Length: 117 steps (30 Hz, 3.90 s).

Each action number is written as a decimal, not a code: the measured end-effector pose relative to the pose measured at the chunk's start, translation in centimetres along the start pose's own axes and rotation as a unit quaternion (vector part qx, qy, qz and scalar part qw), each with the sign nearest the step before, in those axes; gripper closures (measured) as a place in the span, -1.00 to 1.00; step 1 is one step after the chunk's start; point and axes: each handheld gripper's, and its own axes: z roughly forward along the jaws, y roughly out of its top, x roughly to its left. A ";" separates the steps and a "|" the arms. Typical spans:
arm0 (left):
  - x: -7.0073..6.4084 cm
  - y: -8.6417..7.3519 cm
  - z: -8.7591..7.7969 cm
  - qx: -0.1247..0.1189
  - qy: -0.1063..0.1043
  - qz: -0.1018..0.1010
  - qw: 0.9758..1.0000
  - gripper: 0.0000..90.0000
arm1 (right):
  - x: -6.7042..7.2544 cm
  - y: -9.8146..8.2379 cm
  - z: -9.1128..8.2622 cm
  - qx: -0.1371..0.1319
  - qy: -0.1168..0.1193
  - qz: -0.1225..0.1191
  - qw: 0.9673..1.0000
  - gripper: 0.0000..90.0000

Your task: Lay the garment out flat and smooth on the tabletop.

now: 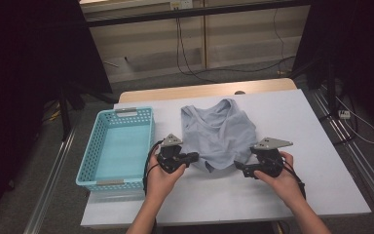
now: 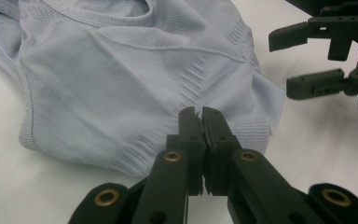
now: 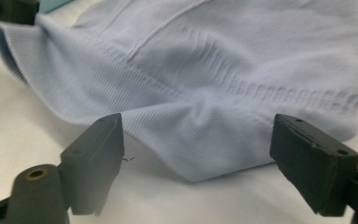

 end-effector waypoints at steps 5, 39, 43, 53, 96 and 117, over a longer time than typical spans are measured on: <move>0.1 0.3 -0.2 -0.006 -0.001 -0.001 1.000 0.96 | 0.5 -0.2 0.2 0.011 -0.005 -0.011 1.000 -0.64; -2.2 -0.2 1.9 0.017 -0.008 0.042 0.999 0.93 | -2.5 2.2 -2.6 -0.041 -0.057 0.018 0.997 0.88; -2.2 -0.3 1.8 0.019 -0.017 0.037 0.999 0.77 | -2.7 1.7 -2.0 -0.037 -0.055 0.027 0.997 0.89; -2.7 -0.5 1.6 0.022 -0.029 0.043 0.998 0.31 | -3.0 1.6 -1.9 -0.036 -0.053 0.034 0.997 0.89; -2.6 -2.5 2.4 0.075 0.021 0.051 0.996 0.91 | -3.0 0.7 -1.2 -0.020 -0.056 0.032 0.998 0.78; 0.4 0.5 -2.1 -0.022 0.039 0.006 0.999 0.91 | -4.2 -2.3 -0.9 0.043 -0.101 0.005 0.994 0.38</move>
